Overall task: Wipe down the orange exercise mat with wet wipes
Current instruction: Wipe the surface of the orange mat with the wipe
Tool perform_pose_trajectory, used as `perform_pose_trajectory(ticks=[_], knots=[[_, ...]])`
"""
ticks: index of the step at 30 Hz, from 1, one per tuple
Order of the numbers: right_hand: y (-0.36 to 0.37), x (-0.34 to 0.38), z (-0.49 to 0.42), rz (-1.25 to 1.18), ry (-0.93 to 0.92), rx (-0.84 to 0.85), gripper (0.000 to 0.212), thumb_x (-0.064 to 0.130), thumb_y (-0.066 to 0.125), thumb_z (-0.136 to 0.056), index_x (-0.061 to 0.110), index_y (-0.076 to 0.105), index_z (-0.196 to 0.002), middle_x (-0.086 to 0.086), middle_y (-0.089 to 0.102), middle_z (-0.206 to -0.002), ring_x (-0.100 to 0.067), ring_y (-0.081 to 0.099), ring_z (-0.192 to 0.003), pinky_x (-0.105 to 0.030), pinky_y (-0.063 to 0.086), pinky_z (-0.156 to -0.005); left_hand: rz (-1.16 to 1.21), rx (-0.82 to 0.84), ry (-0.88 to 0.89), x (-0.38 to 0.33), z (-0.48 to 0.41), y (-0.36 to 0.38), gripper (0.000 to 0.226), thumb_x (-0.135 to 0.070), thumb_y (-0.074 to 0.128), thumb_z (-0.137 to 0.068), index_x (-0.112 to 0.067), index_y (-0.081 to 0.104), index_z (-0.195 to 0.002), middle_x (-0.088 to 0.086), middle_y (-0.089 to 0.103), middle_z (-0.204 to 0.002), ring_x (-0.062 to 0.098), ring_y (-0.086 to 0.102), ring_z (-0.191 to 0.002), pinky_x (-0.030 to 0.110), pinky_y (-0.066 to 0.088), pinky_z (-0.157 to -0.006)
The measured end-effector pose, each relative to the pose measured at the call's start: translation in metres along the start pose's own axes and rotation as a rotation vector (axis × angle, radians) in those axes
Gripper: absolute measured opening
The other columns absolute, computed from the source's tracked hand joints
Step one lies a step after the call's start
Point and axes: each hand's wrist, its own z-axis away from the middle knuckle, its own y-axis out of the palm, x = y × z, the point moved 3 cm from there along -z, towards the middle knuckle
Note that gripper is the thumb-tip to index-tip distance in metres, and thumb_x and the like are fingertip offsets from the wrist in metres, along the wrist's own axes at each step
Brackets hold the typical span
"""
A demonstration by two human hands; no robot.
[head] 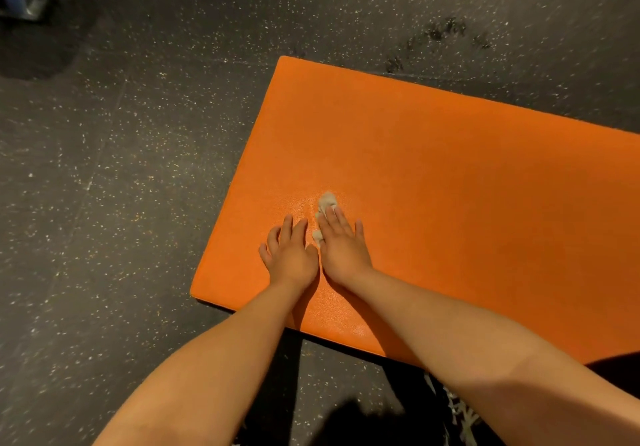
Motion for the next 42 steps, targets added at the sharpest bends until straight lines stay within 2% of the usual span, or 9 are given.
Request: perform_pose_trajectory(ticks=[2,8,12,16,22,30,35,37,42], knots=[[-0.004,-0.011,-0.002,0.050,0.003,-0.036,0.060,0.025,0.033,-0.108,0.023,0.008,-0.163,0.003,-0.008,-0.170,-0.014,-0.015,-0.155,-0.050,-0.012,-0.121,-0.010,-0.046,-0.001,-0.001,-0.002,-0.001,0.055,-0.034,0.050,-0.096,-0.037,0.037,-0.149,-0.006,0.015,-0.166,0.025,0.013,-0.147,0.050,0.011,-0.117],[-0.024,-0.040,-0.019,-0.033,0.345,-0.169,0.066,0.022,0.032,-0.106,0.016,-0.002,-0.162,-0.004,-0.015,-0.169,-0.018,-0.022,-0.153,-0.051,-0.011,-0.123,-0.077,-0.059,0.050,0.001,-0.010,-0.003,0.054,-0.038,0.049,-0.098,-0.039,0.035,-0.150,-0.004,0.010,-0.167,0.027,0.013,-0.144,0.048,0.013,-0.114],[-0.018,-0.009,-0.038,-0.017,0.103,-0.101,0.062,0.024,0.030,-0.107,0.015,0.003,-0.163,-0.004,-0.011,-0.169,-0.017,-0.019,-0.154,-0.048,-0.008,-0.125,0.021,-0.135,0.017,-0.004,-0.030,-0.013,0.054,-0.034,0.044,-0.102,-0.039,0.032,-0.154,-0.007,0.003,-0.169,0.025,0.010,-0.148,0.049,0.009,-0.116],[-0.020,-0.004,-0.051,0.037,-0.088,-0.027,0.059,0.028,0.029,-0.109,0.020,0.006,-0.163,0.001,-0.008,-0.170,-0.013,-0.018,-0.154,-0.047,-0.009,-0.125,-0.060,-0.022,0.010,-0.013,-0.051,-0.013,0.057,-0.039,0.040,-0.102,-0.042,0.022,-0.156,-0.009,-0.004,-0.169,0.022,0.000,-0.152,0.052,0.006,-0.117],[-0.034,-0.034,-0.058,-0.033,0.242,-0.200,0.069,0.019,0.035,-0.103,0.021,0.000,-0.162,0.002,-0.013,-0.169,-0.014,-0.019,-0.154,-0.049,-0.011,-0.122,-0.104,-0.005,0.052,-0.008,-0.050,-0.010,0.057,-0.045,0.036,-0.104,-0.046,0.013,-0.157,-0.012,-0.010,-0.168,0.020,-0.004,-0.152,0.051,0.006,-0.116],[-0.025,0.004,-0.064,0.011,-0.093,-0.041,0.066,0.025,0.039,-0.105,0.026,0.008,-0.163,0.006,-0.006,-0.170,-0.011,-0.016,-0.154,-0.050,-0.016,-0.121,-0.050,-0.005,0.052,-0.005,-0.051,-0.010,0.057,-0.046,0.037,-0.104,-0.049,0.016,-0.156,-0.013,-0.007,-0.168,0.019,-0.003,-0.152,0.052,0.004,-0.116],[-0.039,-0.046,-0.055,-0.034,0.337,-0.190,0.073,0.020,0.040,-0.102,0.021,-0.001,-0.162,-0.001,-0.013,-0.169,-0.016,-0.019,-0.154,-0.052,-0.014,-0.120,-0.118,0.023,0.015,-0.014,-0.049,-0.013,0.058,-0.042,0.038,-0.104,-0.044,0.015,-0.157,-0.010,-0.009,-0.168,0.024,-0.004,-0.153,0.052,0.006,-0.117],[-0.037,-0.045,-0.051,-0.054,0.385,-0.188,0.075,0.020,0.040,-0.102,0.018,-0.007,-0.161,-0.004,-0.019,-0.168,-0.018,-0.022,-0.153,-0.051,-0.015,-0.120,-0.125,0.036,0.011,-0.015,-0.048,-0.014,0.059,-0.042,0.038,-0.104,-0.043,0.013,-0.158,-0.009,-0.010,-0.168,0.025,-0.004,-0.153,0.054,0.006,-0.119],[-0.028,-0.004,-0.058,-0.021,-0.011,-0.033,0.075,0.015,0.040,-0.100,0.022,0.000,-0.163,0.000,-0.012,-0.170,-0.014,-0.019,-0.154,-0.050,-0.014,-0.121,-0.064,0.029,-0.010,-0.019,-0.052,-0.017,0.055,-0.038,0.036,-0.104,-0.043,0.020,-0.157,-0.008,-0.004,-0.169,0.025,0.000,-0.153,0.053,0.007,-0.119]])
